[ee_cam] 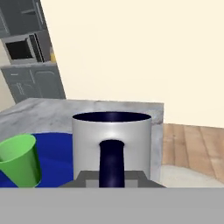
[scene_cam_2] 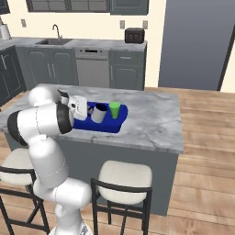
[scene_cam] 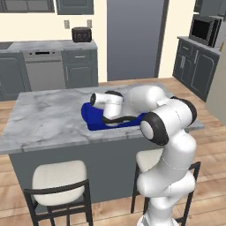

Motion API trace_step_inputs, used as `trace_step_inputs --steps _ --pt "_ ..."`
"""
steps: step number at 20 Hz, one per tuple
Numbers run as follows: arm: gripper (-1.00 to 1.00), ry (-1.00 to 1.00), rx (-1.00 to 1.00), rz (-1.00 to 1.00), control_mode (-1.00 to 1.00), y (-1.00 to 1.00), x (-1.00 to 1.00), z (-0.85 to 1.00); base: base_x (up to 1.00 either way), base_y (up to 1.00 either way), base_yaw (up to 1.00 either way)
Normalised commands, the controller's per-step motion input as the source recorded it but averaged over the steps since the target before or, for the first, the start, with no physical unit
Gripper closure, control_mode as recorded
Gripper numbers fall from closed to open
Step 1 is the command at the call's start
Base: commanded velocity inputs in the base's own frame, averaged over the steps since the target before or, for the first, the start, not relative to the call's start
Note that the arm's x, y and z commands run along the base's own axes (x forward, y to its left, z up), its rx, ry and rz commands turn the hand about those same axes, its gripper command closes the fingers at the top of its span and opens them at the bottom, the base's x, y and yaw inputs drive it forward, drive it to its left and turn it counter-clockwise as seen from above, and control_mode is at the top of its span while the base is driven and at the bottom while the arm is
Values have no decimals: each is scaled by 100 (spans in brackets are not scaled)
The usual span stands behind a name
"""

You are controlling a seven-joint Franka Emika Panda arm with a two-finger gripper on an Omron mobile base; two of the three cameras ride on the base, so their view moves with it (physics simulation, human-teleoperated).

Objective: There is a tray on the dining counter. Grab the cup, mug, and pitcher and place them on the tray. The pitcher may be placed next to the tray if it cannot fit the tray.

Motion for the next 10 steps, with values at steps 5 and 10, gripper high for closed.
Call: trace_step_inputs --steps 5,10 --pt "100 -14 0 0 -100 -7 15 -22 0 0 0" --pt "100 -9 0 0 -100 -2 20 -11 0 0 0"
